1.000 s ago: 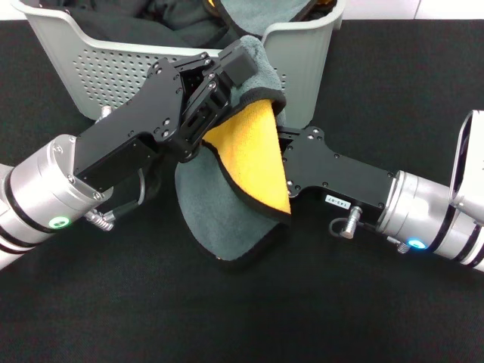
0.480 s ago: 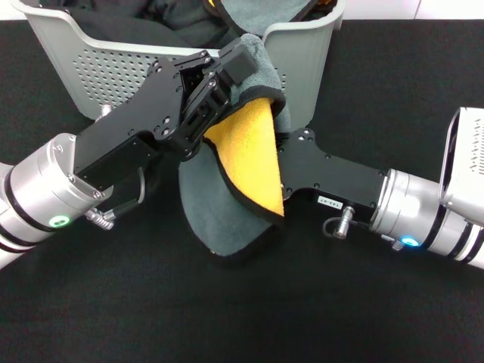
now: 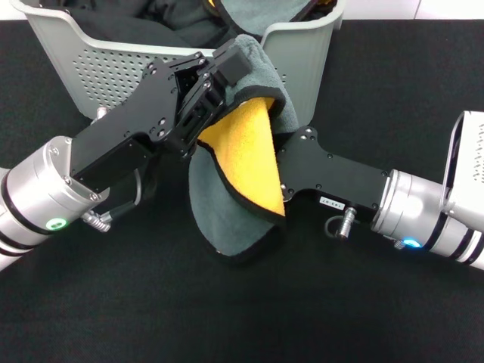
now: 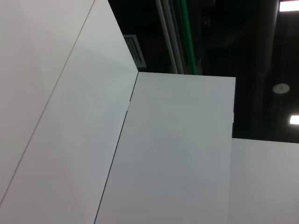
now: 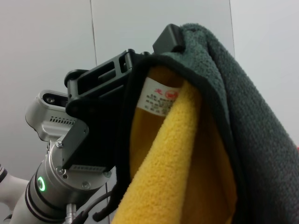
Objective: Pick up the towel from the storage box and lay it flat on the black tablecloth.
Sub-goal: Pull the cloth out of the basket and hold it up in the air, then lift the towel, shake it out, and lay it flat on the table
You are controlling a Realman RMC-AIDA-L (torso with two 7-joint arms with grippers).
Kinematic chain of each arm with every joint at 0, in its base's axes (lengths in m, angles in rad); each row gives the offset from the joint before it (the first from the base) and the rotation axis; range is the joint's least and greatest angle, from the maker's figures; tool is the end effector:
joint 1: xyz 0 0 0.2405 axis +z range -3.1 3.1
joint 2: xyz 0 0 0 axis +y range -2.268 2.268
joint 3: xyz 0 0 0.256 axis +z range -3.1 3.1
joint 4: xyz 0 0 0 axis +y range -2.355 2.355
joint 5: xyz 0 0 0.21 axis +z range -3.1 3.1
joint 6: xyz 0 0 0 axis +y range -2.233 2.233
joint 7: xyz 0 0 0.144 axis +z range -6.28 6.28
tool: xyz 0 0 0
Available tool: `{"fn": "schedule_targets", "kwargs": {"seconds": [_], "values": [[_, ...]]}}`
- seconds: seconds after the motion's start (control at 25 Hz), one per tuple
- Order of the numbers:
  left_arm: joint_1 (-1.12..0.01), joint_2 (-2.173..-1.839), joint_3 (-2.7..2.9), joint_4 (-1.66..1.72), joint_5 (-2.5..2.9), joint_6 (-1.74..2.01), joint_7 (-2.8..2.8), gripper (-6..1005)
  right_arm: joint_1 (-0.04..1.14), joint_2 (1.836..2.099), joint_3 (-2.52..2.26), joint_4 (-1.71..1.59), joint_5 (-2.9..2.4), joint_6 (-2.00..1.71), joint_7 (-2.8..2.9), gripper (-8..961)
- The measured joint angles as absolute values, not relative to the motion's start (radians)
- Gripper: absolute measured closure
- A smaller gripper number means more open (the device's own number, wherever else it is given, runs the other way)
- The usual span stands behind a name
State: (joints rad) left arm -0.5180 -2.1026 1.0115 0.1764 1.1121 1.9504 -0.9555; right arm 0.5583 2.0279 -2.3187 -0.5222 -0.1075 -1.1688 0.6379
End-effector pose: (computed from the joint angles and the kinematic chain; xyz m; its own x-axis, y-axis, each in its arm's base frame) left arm -0.2072 0.2750 -0.0106 0.2262 0.0537 0.9726 0.3195 -0.9473 -0.0220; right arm 0.1629 0.3039 -0.1055 0.6512 -0.0043 -0.7589 -0.2513 -0.9448 -0.2103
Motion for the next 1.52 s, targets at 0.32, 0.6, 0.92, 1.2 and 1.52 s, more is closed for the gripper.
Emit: {"fn": "schedule_targets", "kwargs": {"seconds": [0.32, 0.6, 0.92, 1.2, 1.52], "values": [[-0.446, -2.095, 0.971, 0.187, 1.109, 1.884, -0.925, 976, 0.545, 2.000, -2.313, -0.517, -0.107, -1.231, 0.650, 937], [-0.341, -2.091, 0.872, 0.188, 1.108, 1.806, -0.842, 976, 0.520, 1.926, -2.299, -0.529, -0.110, -1.274, 0.720, 941], [-0.320, -2.091, 0.876, 0.189, 1.137, 1.735, -0.807, 977, 0.509, 1.877, -2.111, -0.539, -0.367, -1.320, 0.905, 942], [-0.342, -2.096, 0.877, 0.180, 1.252, 1.676, -0.805, 977, 0.497, 1.880, -1.827, -0.694, -0.854, -1.293, 1.179, 942], [-0.355, -2.100, 0.881, 0.175, 1.313, 1.628, -0.804, 977, 0.405, 1.937, -1.514, -1.091, -1.501, -1.300, 1.573, 941]]}}
